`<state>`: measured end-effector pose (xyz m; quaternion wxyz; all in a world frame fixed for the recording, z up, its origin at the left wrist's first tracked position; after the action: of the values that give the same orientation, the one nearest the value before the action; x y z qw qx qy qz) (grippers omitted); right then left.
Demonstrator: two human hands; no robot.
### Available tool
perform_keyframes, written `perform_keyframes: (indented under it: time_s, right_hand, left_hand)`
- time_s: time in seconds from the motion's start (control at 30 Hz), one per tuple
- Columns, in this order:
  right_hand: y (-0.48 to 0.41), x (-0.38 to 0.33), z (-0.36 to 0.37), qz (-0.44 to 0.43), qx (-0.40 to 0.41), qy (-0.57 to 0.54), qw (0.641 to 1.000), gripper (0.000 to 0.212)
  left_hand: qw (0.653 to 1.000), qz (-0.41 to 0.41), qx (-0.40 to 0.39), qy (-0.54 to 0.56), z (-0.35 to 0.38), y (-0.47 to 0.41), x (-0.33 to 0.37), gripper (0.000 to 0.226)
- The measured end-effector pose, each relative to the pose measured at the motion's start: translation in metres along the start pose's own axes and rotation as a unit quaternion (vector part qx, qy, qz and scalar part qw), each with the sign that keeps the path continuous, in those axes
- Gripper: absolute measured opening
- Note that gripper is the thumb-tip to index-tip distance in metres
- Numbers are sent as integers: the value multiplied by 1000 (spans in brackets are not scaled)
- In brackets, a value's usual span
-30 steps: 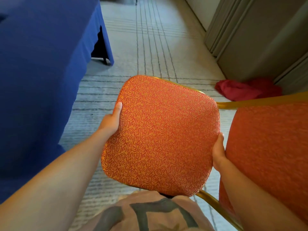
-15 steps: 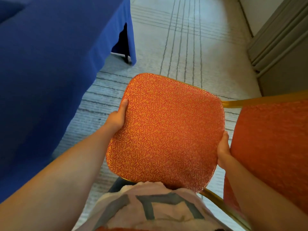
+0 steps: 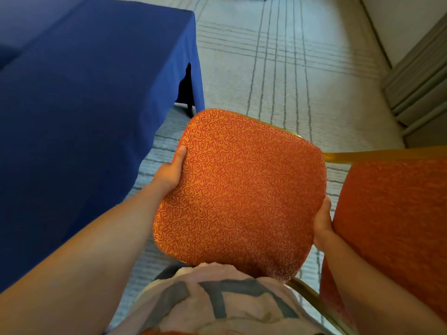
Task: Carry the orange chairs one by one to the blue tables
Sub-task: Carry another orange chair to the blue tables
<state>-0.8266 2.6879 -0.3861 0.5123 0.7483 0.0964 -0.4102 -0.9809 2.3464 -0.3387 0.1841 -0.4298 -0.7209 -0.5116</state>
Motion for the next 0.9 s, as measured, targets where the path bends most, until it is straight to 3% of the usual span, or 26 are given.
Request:
perform_keyframes:
  time_s: [0.23, 0.33, 0.43, 0.6, 0.73, 0.9]
  right_hand:
    - [-69, -111, 71, -41, 55, -3, 998, 75]
    - [-109, -152, 91, -36, 69, -2, 997, 79]
    - [-150, -190, 108, -40, 54, -18, 998, 74]
    - [-234, -264, 149, -34, 60, 13, 998, 75]
    - [-306, -336, 180, -20, 63, 34, 997, 75]
    - [-371, -393, 212, 12, 37, 42, 998, 70]
  left_hand:
    - [997, 72, 0, 1, -38, -113, 118, 98]
    - [995, 103, -5, 14, -41, -158, 158, 87]
    - [997, 77, -21, 21, -35, -207, 180, 97]
    - [997, 69, 4, 28, -27, -295, 233, 95]
    - [998, 48, 35, 27, -22, -369, 287, 106]
    - [994, -1, 103, 32, -12, -436, 314, 94]
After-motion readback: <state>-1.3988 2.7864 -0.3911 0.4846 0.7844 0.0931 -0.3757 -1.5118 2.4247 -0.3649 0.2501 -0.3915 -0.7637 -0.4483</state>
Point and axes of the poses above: each hand's wrist, its own y-axis away from the middle knuckle, its own z-axis out of the palm, x = y × z, the point moved 2 cm from there along -y, towards the middle knuckle, and after that the axes turned 10 degrees about y, right-handed, at the moved point
